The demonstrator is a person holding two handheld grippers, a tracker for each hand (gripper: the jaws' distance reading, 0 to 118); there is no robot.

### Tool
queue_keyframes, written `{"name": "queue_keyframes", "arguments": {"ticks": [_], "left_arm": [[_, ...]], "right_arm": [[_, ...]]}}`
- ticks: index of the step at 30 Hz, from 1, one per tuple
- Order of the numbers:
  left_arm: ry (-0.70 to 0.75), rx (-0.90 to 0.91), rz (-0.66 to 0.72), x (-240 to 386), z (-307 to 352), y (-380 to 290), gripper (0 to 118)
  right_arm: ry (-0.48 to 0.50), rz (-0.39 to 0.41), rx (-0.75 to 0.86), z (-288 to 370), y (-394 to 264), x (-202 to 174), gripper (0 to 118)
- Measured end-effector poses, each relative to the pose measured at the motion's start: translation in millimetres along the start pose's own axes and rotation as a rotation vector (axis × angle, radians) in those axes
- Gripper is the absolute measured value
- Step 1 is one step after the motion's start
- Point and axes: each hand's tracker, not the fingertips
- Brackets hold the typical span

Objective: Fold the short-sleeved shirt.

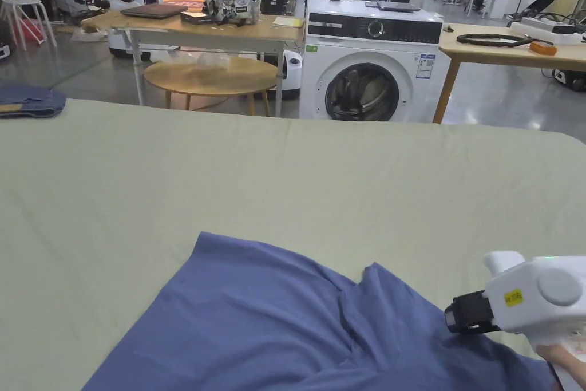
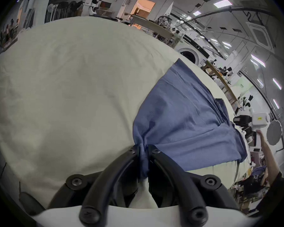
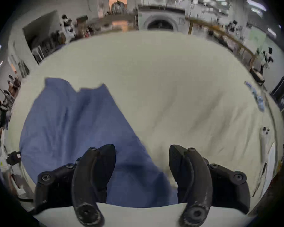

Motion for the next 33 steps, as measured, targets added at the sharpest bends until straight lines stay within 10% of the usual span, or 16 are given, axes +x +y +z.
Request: {"name": "queue_keyframes", "arguments": {"ticks": [4,7,20,33], "left_arm": [[0.012,-0.019,-0.022,4,1,2,3],[0.027,-0.020,-0.027,8,1,1,3],[0.004,0.143,-0.121,31,31,15,3],[-0.249,0.578,-0.375,152,122,184,3]], "right_arm": [[-0.007,0.028,-0.066,-23,-1,0,48],[-0.021,0.056,-0.028,-12,-5,-4,2],[0.066,0.016,0.251,78,-15,4,1],[-0.012,0.025,0.751,281,11,-22,1]]}}
